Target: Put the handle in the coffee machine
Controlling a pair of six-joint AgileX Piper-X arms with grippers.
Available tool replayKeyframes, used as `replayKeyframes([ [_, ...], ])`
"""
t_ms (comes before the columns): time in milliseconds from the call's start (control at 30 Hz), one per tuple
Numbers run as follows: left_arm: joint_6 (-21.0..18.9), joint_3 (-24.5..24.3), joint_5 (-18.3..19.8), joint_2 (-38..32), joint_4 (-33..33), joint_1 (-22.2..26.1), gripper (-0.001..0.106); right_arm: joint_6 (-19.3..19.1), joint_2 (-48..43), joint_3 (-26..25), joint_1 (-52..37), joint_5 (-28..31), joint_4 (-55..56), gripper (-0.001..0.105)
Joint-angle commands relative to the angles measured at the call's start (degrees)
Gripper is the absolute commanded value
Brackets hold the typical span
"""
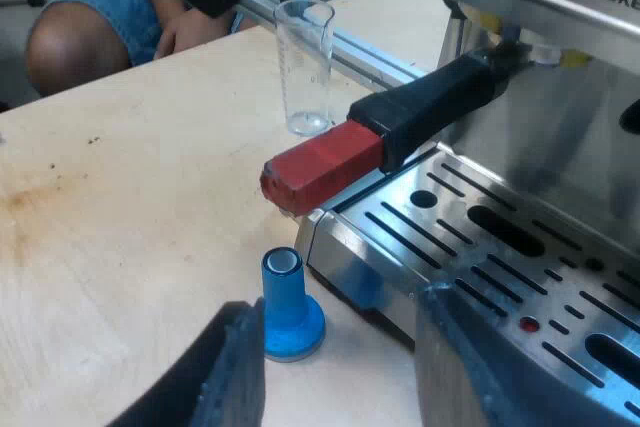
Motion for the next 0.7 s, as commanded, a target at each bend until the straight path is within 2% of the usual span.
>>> replayKeyframes([
  [33,2.4,-0.5,-0.3,-3.3,0.9,2.8,0.000,0.0,0.4,-0.1,0.1,0.6,-1.6,0.039],
  [200,3.5,-0.5,0.9,-6.9,1.6,5.3,0.000,0.0,2.6,-0.1,0.1,0.7,-4.7,0.039],
  [400,5.0,-0.5,2.7,-8.0,1.6,5.4,0.000,0.2,5.9,-0.1,0.1,0.7,-9.5,0.039],
  [433,5.3,-0.5,4.1,-8.0,1.6,5.4,0.000,0.6,6.2,-0.1,0.1,1.0,-9.8,0.039],
  [600,6.0,-0.5,6.0,-8.0,1.6,5.4,0.000,1.7,6.2,-0.1,0.1,3.5,-9.8,0.039],
  [667,6.0,-0.5,7.4,-8.0,1.6,5.4,0.000,2.5,6.2,-0.1,0.1,3.6,-9.8,0.045],
  [700,6.0,-0.5,8.3,-8.0,1.6,5.4,0.000,3.2,6.2,-0.3,0.1,3.7,-9.8,0.052],
])
